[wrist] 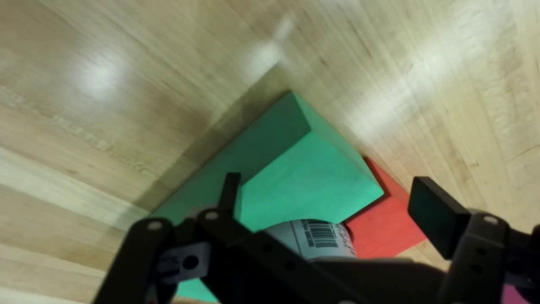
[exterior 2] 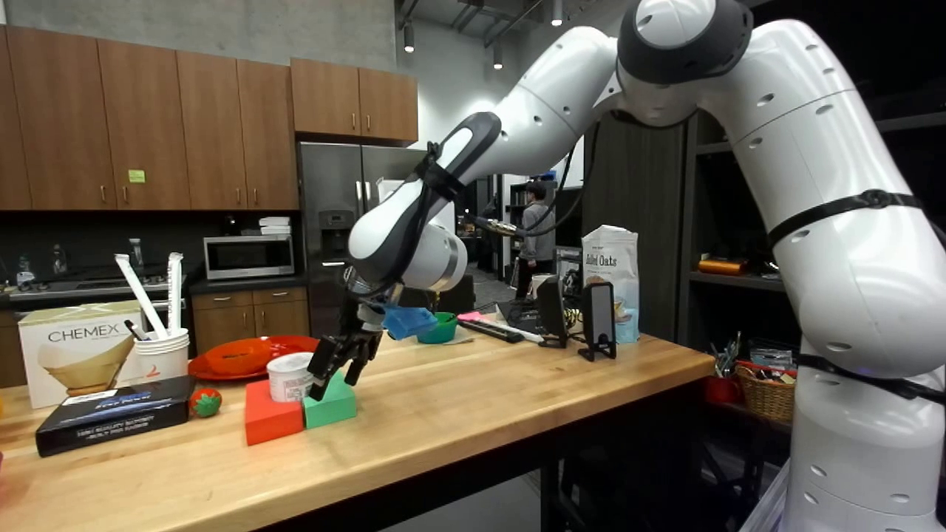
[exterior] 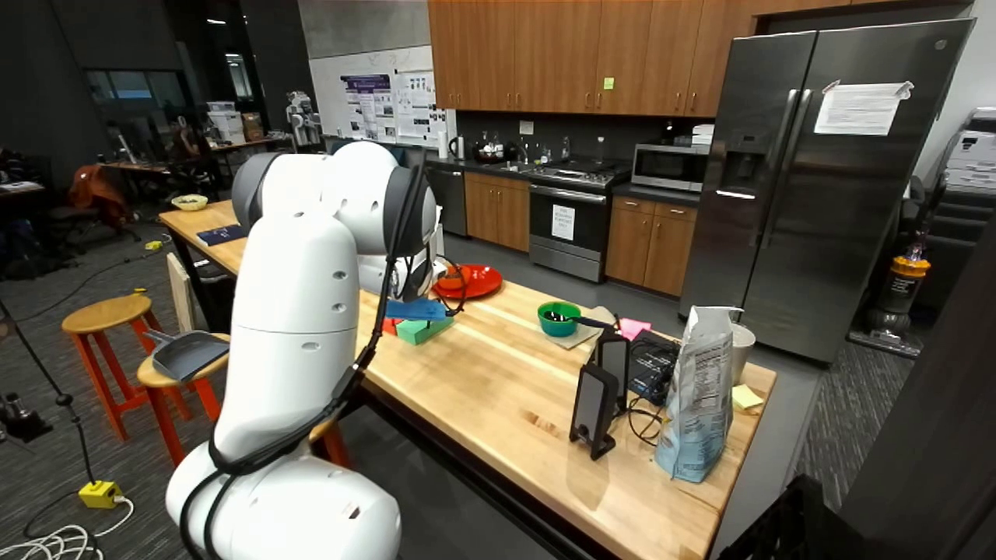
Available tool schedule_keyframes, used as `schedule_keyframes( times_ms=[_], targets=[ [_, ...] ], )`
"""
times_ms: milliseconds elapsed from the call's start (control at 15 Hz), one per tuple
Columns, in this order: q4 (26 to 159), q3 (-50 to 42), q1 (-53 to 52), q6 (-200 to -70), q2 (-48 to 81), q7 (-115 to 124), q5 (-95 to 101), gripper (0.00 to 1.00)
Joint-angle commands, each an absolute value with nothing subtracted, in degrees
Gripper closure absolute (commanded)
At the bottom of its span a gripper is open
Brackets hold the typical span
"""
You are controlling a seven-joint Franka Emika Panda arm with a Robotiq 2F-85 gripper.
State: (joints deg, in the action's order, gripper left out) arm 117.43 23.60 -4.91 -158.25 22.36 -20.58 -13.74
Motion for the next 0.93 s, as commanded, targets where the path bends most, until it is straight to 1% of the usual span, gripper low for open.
schedule_keyframes(
  times_ms=[0,467,867],
  targets=[
    [116.5,25.6,-3.0,-155.7,22.7,-21.6,-17.6,0.0],
    [116.1,26.0,-1.8,-153.4,23.1,-22.3,-24.0,0.0],
    [114.9,28.6,1.2,-149.7,23.2,-28.2,-34.5,0.0]
  ],
)
